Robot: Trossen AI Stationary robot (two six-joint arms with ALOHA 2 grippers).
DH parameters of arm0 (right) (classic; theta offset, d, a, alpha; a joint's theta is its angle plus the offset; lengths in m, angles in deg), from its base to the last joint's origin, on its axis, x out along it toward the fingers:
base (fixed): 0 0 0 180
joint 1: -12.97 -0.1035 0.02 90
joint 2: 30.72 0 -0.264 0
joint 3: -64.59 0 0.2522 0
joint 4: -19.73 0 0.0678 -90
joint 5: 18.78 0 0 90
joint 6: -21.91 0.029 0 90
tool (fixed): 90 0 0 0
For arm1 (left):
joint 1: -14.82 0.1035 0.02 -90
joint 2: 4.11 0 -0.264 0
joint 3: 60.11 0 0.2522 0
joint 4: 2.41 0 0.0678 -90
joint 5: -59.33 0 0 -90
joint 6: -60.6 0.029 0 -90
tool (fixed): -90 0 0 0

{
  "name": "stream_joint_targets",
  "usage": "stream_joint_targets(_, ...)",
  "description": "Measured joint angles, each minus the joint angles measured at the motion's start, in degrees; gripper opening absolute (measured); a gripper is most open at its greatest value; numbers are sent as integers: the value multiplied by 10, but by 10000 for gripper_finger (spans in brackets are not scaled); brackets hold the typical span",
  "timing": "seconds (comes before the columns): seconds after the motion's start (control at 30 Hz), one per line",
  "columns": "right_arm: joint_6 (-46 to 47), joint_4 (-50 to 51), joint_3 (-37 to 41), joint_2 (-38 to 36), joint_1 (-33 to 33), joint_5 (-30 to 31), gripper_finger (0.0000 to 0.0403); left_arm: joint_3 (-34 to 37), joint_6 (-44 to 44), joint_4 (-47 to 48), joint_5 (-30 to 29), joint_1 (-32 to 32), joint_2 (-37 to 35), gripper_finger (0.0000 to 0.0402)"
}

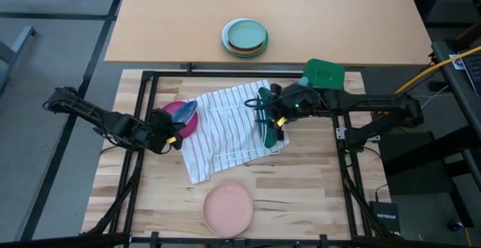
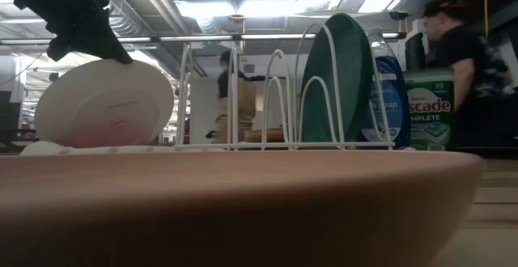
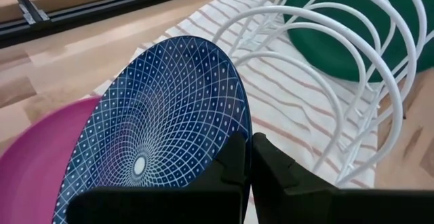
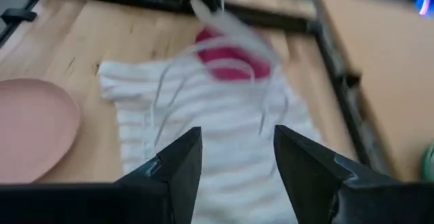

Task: Sort dishes
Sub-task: Put the blue plate in the dish rack

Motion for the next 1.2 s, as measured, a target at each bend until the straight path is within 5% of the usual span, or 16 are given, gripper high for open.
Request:
stream_joint_targets(0.3, -187, -258, 0, 109, 0, -21, 186, 0, 16, -3, 16, 0, 0, 1)
stream_joint_targets(0.6, -210, -461, 0, 227, 0, -39, 186, 0, 33, -5, 40, 0, 0, 0)
stream_joint_targets(1.2, -205, -477, 0, 263, -92, -37, 186, 0, 34, 28, 41, 1, 0, 0)
